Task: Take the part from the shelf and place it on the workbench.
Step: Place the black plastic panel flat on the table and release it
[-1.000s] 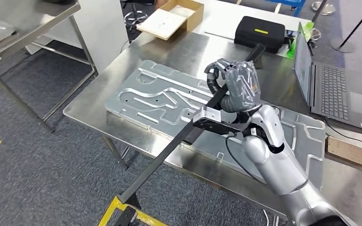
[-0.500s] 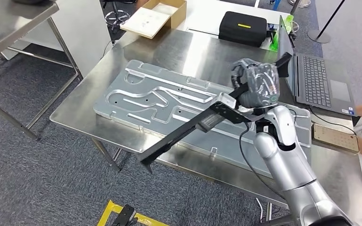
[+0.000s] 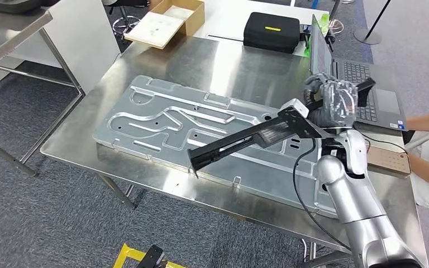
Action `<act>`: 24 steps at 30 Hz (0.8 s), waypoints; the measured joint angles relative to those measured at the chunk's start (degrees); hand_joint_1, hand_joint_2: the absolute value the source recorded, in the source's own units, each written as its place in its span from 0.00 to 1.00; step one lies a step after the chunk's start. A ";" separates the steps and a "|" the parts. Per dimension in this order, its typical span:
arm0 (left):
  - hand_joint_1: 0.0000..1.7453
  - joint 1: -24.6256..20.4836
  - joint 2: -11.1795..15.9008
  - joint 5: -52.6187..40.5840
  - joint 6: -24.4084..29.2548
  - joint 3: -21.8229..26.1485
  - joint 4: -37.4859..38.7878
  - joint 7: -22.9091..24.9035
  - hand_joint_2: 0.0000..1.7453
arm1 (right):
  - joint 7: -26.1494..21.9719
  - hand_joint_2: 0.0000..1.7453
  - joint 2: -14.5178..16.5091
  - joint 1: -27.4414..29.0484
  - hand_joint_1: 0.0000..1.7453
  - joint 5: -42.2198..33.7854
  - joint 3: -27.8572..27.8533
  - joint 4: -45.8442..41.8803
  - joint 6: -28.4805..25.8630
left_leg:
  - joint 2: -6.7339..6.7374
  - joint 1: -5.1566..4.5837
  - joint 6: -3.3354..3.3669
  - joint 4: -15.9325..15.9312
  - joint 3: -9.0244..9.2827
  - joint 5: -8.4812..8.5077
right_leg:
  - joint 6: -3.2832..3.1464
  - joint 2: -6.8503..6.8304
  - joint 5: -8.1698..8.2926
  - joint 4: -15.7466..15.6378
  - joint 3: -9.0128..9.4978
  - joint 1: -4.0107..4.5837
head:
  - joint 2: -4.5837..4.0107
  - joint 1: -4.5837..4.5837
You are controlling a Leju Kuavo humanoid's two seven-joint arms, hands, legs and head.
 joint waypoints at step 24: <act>0.00 -0.45 -0.05 -0.97 -0.04 -1.65 0.00 -0.78 0.00 | -4.61 1.00 0.39 -0.83 0.00 -24.70 -12.30 10.37 3.12 | -0.07 0.26 -1.24 9.54 -3.97 -6.67 | -0.08 -1.08 0.10 0.22 -0.45 -0.76 | 0.00 -0.05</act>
